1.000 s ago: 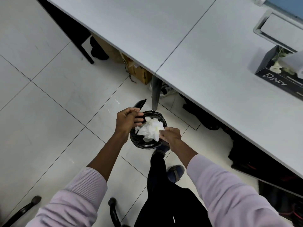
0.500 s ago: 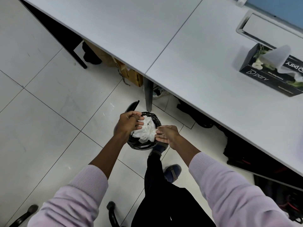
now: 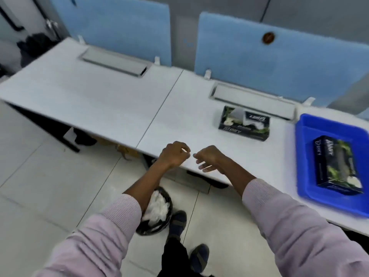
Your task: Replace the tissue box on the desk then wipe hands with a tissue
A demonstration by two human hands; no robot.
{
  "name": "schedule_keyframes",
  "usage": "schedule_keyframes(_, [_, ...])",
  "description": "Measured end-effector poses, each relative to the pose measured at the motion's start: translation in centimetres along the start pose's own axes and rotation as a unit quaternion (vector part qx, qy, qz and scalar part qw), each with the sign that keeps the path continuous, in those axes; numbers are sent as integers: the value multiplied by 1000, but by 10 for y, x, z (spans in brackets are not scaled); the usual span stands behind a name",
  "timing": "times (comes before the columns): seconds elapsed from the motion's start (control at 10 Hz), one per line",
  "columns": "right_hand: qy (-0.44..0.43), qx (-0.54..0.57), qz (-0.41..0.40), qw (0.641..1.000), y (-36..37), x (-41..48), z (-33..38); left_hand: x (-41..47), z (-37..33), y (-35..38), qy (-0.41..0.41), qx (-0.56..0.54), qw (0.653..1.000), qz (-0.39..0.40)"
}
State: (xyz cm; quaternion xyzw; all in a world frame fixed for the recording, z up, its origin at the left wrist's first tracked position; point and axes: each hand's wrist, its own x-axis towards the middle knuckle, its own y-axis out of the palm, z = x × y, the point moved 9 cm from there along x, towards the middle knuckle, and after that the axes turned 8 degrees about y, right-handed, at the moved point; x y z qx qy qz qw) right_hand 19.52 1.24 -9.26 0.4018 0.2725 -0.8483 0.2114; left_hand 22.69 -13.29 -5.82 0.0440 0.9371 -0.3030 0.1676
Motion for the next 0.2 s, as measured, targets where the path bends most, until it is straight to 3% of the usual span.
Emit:
schedule_keyframes(0.1, [-47, -6, -66, 997, -78, -39, 36, 25, -93, -8, 83, 79, 993, 2])
schedule_keyframes(0.2, [-79, -43, -191, 977, -152, -83, 74, 42, -176, -22, 151, 142, 978, -1])
